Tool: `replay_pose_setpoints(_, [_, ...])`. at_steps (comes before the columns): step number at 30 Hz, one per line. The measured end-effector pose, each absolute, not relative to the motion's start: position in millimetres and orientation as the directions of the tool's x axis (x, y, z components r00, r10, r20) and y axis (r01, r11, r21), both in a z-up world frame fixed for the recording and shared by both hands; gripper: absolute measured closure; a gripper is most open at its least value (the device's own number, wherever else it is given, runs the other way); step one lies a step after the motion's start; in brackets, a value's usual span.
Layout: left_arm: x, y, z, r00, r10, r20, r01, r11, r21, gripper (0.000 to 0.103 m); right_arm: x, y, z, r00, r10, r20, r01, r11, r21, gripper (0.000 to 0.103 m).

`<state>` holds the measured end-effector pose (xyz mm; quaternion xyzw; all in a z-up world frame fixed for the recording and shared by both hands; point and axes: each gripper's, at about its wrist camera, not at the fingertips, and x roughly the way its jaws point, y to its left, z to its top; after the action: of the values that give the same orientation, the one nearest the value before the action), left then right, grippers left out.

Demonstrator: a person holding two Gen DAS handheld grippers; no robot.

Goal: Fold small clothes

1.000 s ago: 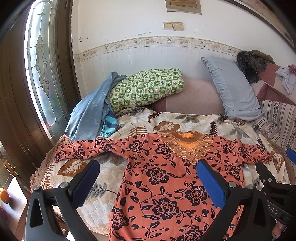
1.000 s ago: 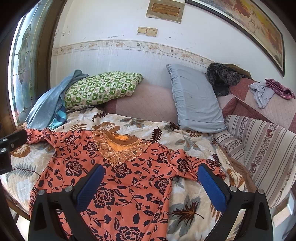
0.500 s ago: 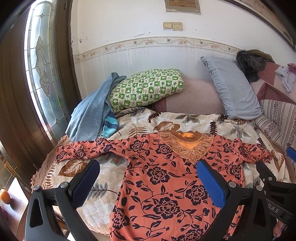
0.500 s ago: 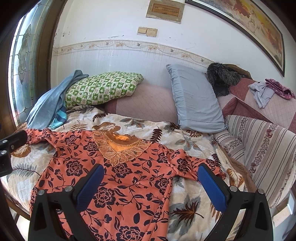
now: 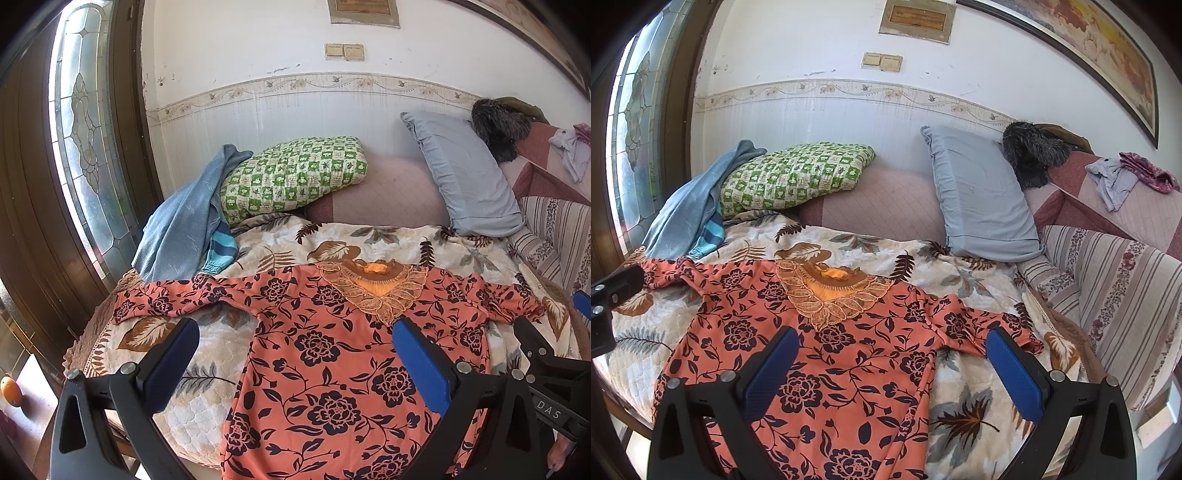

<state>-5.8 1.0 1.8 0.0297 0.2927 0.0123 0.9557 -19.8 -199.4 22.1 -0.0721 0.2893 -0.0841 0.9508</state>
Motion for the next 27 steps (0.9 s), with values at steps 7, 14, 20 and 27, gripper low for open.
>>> replay_pose_setpoints(7, [-4.9, 3.4, -0.3, 0.824, 0.040, -0.565, -0.006, 0.998, 0.061, 0.000, -20.0, -199.1, 22.9, 0.818, -0.201, -0.539, 0.118, 0.976, -0.184, 0.001])
replay_pose_setpoints(14, [-4.9, 2.1, -2.9, 0.822, 0.043, -0.568, -0.010, 0.998, 0.062, 0.000, -19.5, -198.8, 21.9, 0.818, -0.201, -0.539, 0.119, 0.976, -0.184, 0.001])
replay_pose_setpoints(20, [-4.4, 1.0, -4.9, 0.819, 0.043, -0.572, -0.009, 0.998, 0.063, 0.000, -18.9, -198.5, 21.9, 0.817, -0.201, -0.540, 0.118, 0.976, -0.184, 0.001])
replay_pose_setpoints(27, [-2.9, -1.2, -7.5, 0.814, 0.049, -0.579, -0.011, 0.998, 0.068, 0.000, -21.3, -198.8, 18.8, 0.816, -0.201, -0.542, 0.118, 0.976, -0.184, 0.001])
